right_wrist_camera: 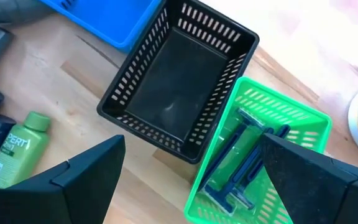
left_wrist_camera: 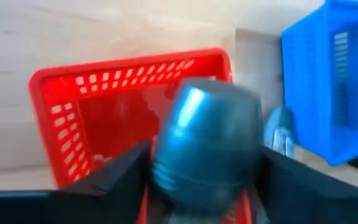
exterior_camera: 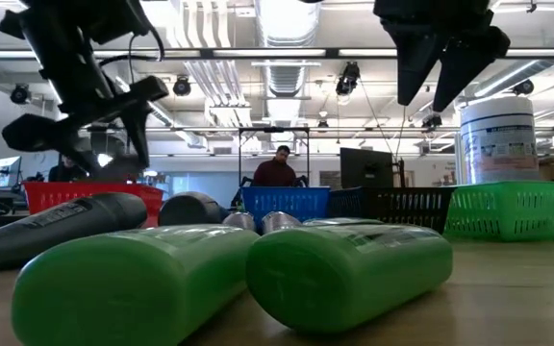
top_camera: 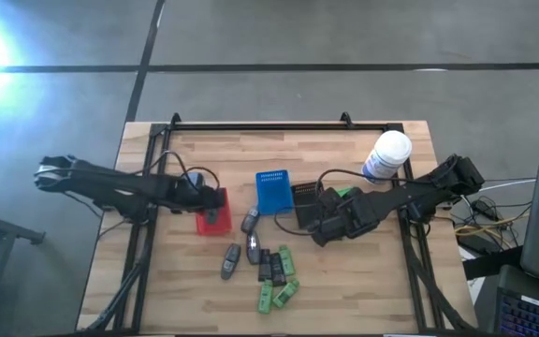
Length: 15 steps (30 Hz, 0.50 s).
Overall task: Pick & Place Travel size toiletries
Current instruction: Put the black deodorant into the orange bin
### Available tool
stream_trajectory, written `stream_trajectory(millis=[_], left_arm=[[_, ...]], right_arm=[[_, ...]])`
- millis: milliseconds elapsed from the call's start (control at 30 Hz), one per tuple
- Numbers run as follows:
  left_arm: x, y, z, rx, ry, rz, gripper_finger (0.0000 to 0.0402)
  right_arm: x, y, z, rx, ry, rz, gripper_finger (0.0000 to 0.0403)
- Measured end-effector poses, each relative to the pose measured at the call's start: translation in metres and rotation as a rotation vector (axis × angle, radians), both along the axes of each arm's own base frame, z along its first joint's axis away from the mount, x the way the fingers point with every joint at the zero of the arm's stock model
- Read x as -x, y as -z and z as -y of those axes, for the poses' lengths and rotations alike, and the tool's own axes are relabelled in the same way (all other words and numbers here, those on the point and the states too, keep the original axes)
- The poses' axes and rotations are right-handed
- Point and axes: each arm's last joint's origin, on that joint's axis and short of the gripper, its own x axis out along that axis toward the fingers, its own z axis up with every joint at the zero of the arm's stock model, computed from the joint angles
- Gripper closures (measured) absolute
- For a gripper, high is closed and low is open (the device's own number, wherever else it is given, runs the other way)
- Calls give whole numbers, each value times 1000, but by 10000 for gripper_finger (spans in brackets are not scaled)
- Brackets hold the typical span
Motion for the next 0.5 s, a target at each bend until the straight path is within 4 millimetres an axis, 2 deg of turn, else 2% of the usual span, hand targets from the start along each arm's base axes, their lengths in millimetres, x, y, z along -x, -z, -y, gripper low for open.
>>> stream_trajectory(millis=[100, 200, 267, 367, 433, 500], left_arm=[[-3, 0, 2, 62, 53, -9, 70], [-7, -11, 7, 62, 178, 10, 38], [-11, -24, 14, -12, 345, 31, 29], [-20, -49, 33, -122, 625, 76, 28], [-25, -51, 49, -137, 726, 27, 28], [-33, -40, 64, -106, 756, -77, 29]], right_arm=[[0, 0, 0, 7, -19, -9, 35], [0, 0, 0, 11, -32, -15, 35], [0, 0, 0, 14, -45, -22, 35], [1, 0, 0, 20, -56, -36, 35], [3, 1, 1, 24, -56, -50, 35], [3, 2, 1, 27, -62, -61, 35]])
